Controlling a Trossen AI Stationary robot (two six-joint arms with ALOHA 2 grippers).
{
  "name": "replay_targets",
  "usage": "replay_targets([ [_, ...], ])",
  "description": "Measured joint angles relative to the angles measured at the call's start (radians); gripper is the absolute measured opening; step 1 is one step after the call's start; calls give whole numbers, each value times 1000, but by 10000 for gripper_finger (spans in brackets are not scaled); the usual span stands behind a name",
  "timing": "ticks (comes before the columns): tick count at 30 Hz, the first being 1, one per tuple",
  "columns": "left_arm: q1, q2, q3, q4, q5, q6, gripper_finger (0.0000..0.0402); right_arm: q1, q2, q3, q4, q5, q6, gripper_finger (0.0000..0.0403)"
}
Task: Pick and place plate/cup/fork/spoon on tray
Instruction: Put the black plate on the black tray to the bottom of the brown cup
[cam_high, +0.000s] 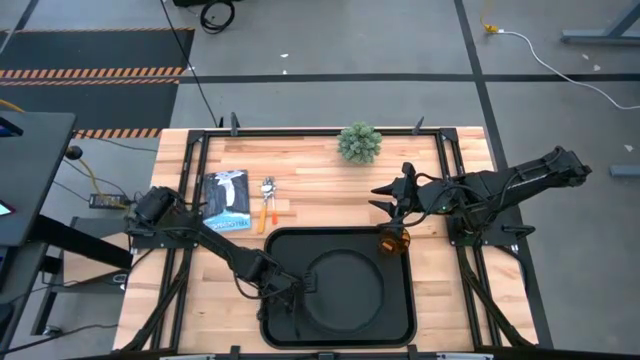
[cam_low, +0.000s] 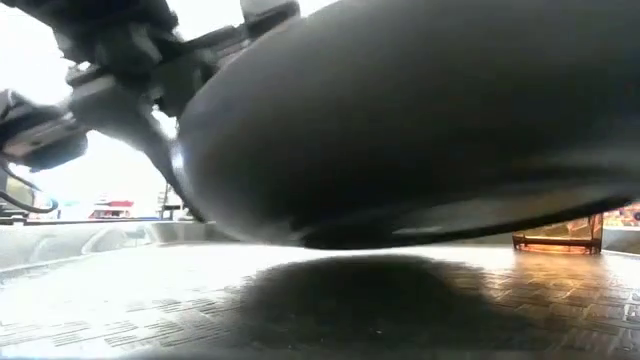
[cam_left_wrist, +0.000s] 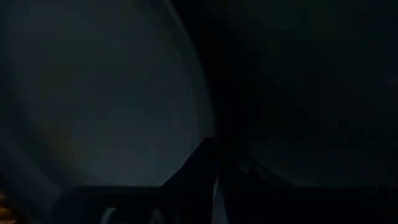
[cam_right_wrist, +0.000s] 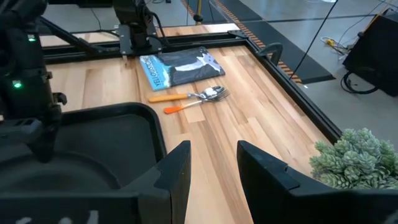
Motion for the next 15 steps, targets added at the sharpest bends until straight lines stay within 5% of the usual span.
replay_targets([
  [7, 4, 61, 155, -193, 29, -49, 14, 0, 0, 0, 8, -13, 0, 137],
  [15, 5, 111, 214, -225, 28, -14, 14, 0, 0, 0, 12, -19, 0, 137],
])
